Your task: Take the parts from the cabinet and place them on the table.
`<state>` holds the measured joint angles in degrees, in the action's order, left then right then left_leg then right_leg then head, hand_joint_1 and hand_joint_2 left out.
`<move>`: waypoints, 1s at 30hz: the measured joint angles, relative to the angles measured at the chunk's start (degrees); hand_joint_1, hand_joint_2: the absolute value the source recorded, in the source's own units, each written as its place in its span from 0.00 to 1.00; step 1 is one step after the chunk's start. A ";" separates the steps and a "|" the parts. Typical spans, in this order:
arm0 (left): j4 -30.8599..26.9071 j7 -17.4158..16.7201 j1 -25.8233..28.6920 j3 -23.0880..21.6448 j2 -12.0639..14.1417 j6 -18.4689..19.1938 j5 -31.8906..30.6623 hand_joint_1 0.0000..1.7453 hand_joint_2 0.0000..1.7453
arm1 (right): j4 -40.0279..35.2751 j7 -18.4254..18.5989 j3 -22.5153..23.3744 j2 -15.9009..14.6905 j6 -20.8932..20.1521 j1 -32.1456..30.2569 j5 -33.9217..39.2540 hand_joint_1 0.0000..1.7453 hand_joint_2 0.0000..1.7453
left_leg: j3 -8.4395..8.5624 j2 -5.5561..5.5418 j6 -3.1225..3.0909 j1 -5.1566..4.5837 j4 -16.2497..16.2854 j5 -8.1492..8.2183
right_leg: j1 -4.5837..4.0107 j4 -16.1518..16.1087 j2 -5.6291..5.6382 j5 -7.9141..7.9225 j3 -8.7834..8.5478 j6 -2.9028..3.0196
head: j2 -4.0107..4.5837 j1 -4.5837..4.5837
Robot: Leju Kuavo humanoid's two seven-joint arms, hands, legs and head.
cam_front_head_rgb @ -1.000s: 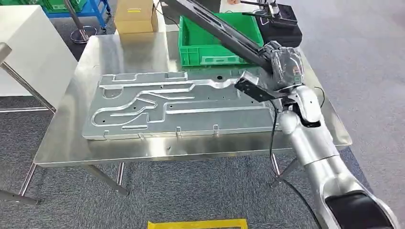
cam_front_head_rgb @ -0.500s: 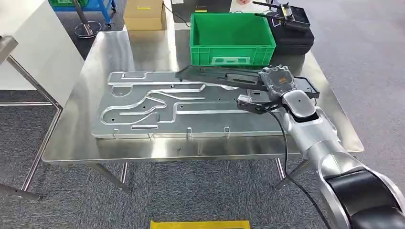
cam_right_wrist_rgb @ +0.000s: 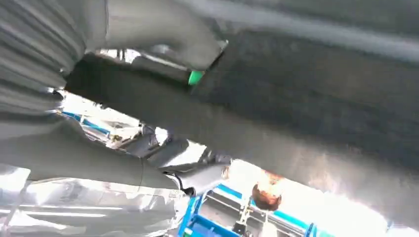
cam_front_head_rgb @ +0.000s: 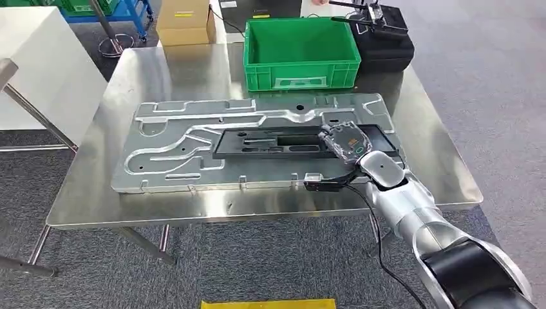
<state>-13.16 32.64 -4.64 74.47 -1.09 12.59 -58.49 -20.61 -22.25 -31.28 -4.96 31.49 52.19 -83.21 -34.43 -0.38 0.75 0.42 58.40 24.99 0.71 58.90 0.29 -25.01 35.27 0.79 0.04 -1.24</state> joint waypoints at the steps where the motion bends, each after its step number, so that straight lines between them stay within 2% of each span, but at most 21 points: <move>1: 0.00 -0.11 -0.09 -0.09 0.02 -0.29 -0.26 0.00 1.00 | 0.09 -0.04 -0.09 0.09 0.07 0.02 0.31 0.00 0.00 | 0.24 -0.03 -0.15 -0.22 -0.49 -0.05 | -0.17 0.07 0.08 0.00 0.09 -0.26 | 0.00 0.02; 3: 0.00 -0.33 0.03 -0.35 0.02 -0.92 -0.48 0.00 1.00 | 0.35 -0.50 -0.20 0.42 0.11 -0.13 0.90 0.00 0.00 | 0.18 -0.04 -0.50 -0.40 -0.33 -0.06 | 0.04 -0.20 0.05 0.12 0.02 -0.88 | 0.00 0.02; 4: 0.00 -0.40 0.08 -0.39 0.04 -1.25 -0.57 0.00 0.00 | 0.39 -0.68 -0.26 0.55 0.15 -0.16 1.16 0.00 0.00 | 0.31 -0.01 -0.88 -0.38 -0.70 -0.28 | -0.01 -0.41 0.07 0.22 -0.15 -1.27 | 0.00 0.00; 5: 0.00 -0.40 0.08 -0.46 0.02 -1.40 -0.74 0.00 0.00 | 0.39 -0.85 -0.28 0.55 0.18 -0.16 1.56 0.00 0.00 | 0.75 0.15 -1.38 0.37 -1.60 -0.84 | -0.04 -0.15 0.02 -0.20 -0.10 -1.61 | 0.00 0.06; 6: 0.00 -0.42 0.00 -0.57 0.00 -1.56 -0.90 0.00 0.00 | 0.46 -0.94 -0.28 0.57 0.22 -0.11 2.01 0.00 0.00 | 0.88 0.13 -1.63 0.21 -1.91 -1.00 | -0.10 1.39 -0.02 -1.49 0.45 -1.72 | 0.00 0.11; 9: 0.00 -1.01 -0.03 -0.66 0.00 -1.91 -0.92 0.00 0.00 | 0.57 -1.10 -0.28 0.64 0.57 -0.53 3.96 0.00 0.00 | 0.80 0.14 -1.93 0.18 -1.84 -0.98 | 0.05 14.35 -0.01 -8.08 6.34 -1.96 | 0.00 0.11; 10: 0.00 -1.10 0.03 -0.66 0.00 -1.95 -0.90 0.00 0.00 | 0.61 -1.18 -0.20 0.64 0.88 -0.90 4.73 0.00 0.00 | 0.77 0.12 -1.92 0.18 -1.78 -0.97 | 0.06 17.36 -0.03 -8.76 7.85 -2.08 | 0.00 0.13; 11: 0.00 -1.12 0.08 -0.66 0.00 -1.97 -0.90 0.00 0.00 | 0.61 -1.36 -0.02 0.64 1.14 -1.21 5.23 0.00 0.00 | 0.79 0.07 -1.90 0.19 -1.73 -0.95 | 0.15 17.27 -0.06 -7.86 7.88 -2.13 | 0.00 0.13; 12: 0.00 -1.16 0.09 -0.66 0.00 -1.97 -0.90 0.00 0.00 | 0.61 -1.60 0.11 0.64 1.29 -1.28 5.53 0.00 0.00 | 0.81 0.04 -1.78 0.20 -1.59 -0.86 | 0.24 14.57 -0.13 -5.92 6.67 -2.12 | 0.00 0.13; 14: 0.00 -1.25 0.04 -0.70 -0.04 -1.97 -0.90 0.00 0.00 | 0.59 -1.79 0.29 0.66 1.42 -1.10 5.88 0.00 0.00 | 0.82 0.01 -1.34 0.22 -1.03 -0.46 | 0.39 4.57 -0.26 -0.88 1.59 -1.97 | 0.00 0.13; 15: 0.00 -1.25 0.05 -0.70 -0.04 -1.97 -0.90 0.00 0.00 | 0.59 -1.81 0.41 0.70 1.42 -1.03 6.12 0.00 0.00 | 0.68 0.00 -1.03 0.20 -0.63 -0.16 | 0.44 0.72 -0.29 -0.53 -0.09 -1.84 | 0.00 0.15; 16: 0.00 -1.25 -0.05 -0.70 -0.04 -2.04 -0.90 0.00 0.00 | 0.59 -2.07 0.48 0.83 1.51 -1.00 6.61 0.00 0.00 | 0.31 -0.04 -0.72 -0.21 -0.23 0.02 | -0.08 0.54 -0.19 -0.84 -0.22 -1.65 | 0.00 0.15; 18: 0.00 -1.25 -0.02 -0.70 -0.04 -1.99 -0.90 0.00 0.00 | 0.35 -4.14 0.99 1.16 2.25 -1.41 9.32 0.00 0.00 | 0.24 -0.03 -0.35 -0.21 -0.26 -0.05 | 0.03 0.67 -0.06 -0.69 0.06 -1.01 | 0.00 0.04; 21: 0.00 -1.25 0.15 -0.70 -0.06 -1.80 -0.90 0.00 0.00 | -1.60 -11.84 4.12 2.02 2.82 -2.20 19.87 0.00 0.00 | -0.05 0.05 0.60 0.05 0.58 0.97 | 0.31 0.29 -0.03 -0.38 -0.09 0.07 | 0.00 0.06; 22: 0.02 -1.27 0.07 -0.70 -0.06 -1.71 -0.88 0.00 0.00 | -3.29 -14.87 5.48 2.60 2.35 -2.54 24.67 0.00 0.00 | -1.13 0.06 0.89 0.05 3.26 2.78 | 0.33 0.28 -0.01 -0.40 -0.10 0.49 | 0.00 -0.02; 24: 0.02 -1.34 -0.11 -0.70 -0.04 -1.71 -0.64 0.00 0.00 | -7.84 -16.99 6.58 3.04 0.52 -4.30 33.55 0.00 0.00 | -5.13 0.07 1.22 0.20 11.97 6.95 | 0.10 0.28 -0.05 -0.47 -0.15 0.69 | 0.00 0.00; 25: 0.02 -1.36 -0.11 -0.70 -0.06 -1.71 -0.33 0.00 0.00 | -10.31 -17.29 6.58 2.97 -0.64 -5.81 38.67 0.00 0.00 | -7.20 0.08 1.29 0.20 16.20 8.42 | -0.01 0.31 -0.07 -0.52 -0.16 0.75 | 0.00 0.02; 26: 0.04 -1.40 0.03 -0.68 -0.06 -1.71 0.09 0.00 0.00 | -14.80 -17.40 6.58 2.69 -2.08 -7.70 45.27 0.00 0.00 | -8.21 0.08 1.23 0.20 18.09 8.57 | -0.10 0.32 -0.12 -0.56 -0.19 0.82 | 0.00 0.02; 27: 0.04 -1.42 0.22 -0.61 -0.11 -1.71 0.37 0.00 0.00 | -21.16 -17.44 6.56 2.20 -3.07 -10.03 52.62 0.00 0.00 | -7.80 0.08 1.04 0.19 17.04 7.26 | -0.23 0.32 -0.11 -0.64 -0.29 0.86 | 0.00 0.00; 28: 0.04 -1.40 0.32 -0.53 -0.11 -1.60 0.70 0.00 0.00 | -26.87 -17.44 6.54 1.49 -3.30 -12.22 57.62 0.00 0.00 | -6.06 0.06 0.75 0.17 13.41 4.98 | -0.31 0.32 -0.09 -0.72 -0.42 0.87 | 0.00 0.00; 30: 0.04 -1.05 0.34 -0.15 -0.13 -0.93 1.55 0.00 0.00 | -40.19 -17.55 6.75 -0.36 -2.24 -17.38 64.94 0.00 0.00 | -1.03 -0.04 -0.26 -0.02 3.30 0.13 | -0.49 0.31 -0.08 -1.06 -0.96 0.70 | 0.00 0.00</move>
<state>-13.11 31.58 -4.29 74.31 -1.22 11.67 -56.94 -60.80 -39.80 -24.53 -5.32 29.25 34.81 -18.27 -35.47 -0.41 0.50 0.40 61.70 25.12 0.23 59.22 0.21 -26.06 34.31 1.49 0.04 -1.24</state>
